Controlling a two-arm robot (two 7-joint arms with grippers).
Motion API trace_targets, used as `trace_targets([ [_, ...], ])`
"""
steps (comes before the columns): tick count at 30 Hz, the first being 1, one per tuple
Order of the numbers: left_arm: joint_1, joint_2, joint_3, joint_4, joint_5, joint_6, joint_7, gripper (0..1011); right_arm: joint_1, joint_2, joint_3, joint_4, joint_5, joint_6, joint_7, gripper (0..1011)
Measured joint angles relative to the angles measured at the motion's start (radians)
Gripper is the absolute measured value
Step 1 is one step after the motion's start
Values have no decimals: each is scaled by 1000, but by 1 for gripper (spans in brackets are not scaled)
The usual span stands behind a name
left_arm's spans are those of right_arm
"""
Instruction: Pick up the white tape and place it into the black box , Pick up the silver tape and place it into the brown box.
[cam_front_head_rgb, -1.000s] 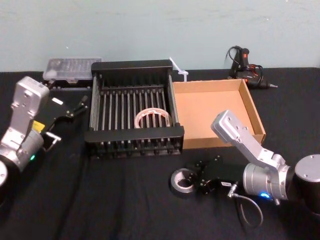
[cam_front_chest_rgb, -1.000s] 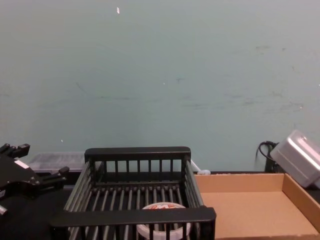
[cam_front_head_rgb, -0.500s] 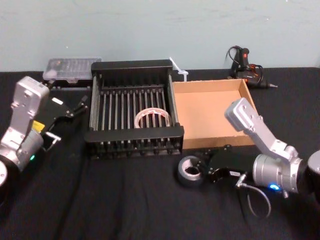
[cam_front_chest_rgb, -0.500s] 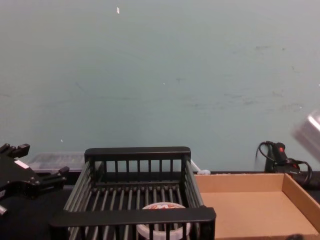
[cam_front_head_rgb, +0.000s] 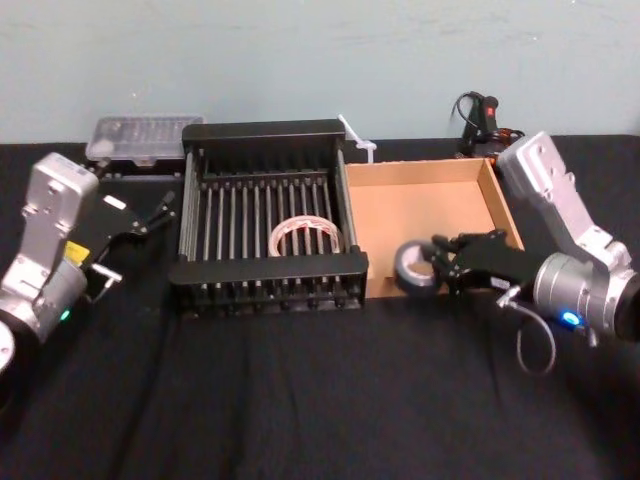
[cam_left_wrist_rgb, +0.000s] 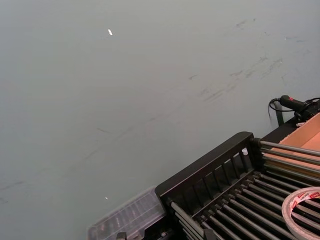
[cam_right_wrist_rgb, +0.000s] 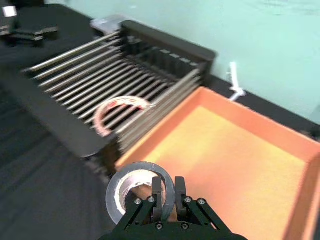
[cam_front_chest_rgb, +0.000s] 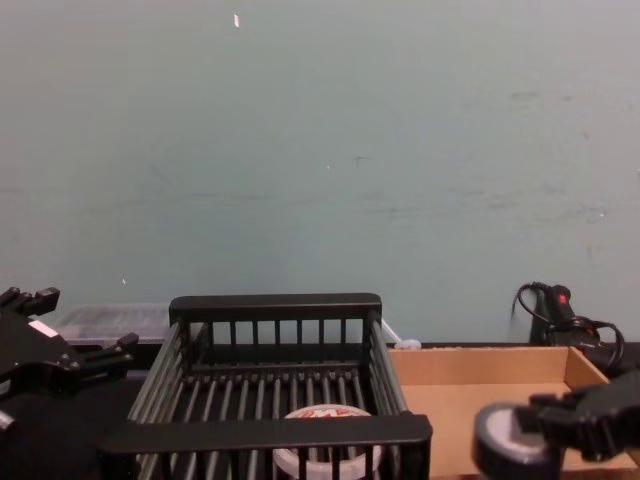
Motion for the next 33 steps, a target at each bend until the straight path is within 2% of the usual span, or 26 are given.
trace_targets([
  [5, 0, 0, 0, 0, 0, 0, 0, 1001, 24, -28, 20, 35, -10, 12, -35, 158],
  [8, 0, 0, 0, 0, 0, 0, 0, 1001, 49, -56, 33, 73, -23, 24, -61, 158],
  [18, 0, 0, 0, 0, 0, 0, 0, 1001, 91, -114, 50, 148, -56, 37, -98, 158],
  [33, 0, 0, 0, 0, 0, 0, 0, 1001, 92, -114, 50, 149, -59, 37, -99, 159],
])
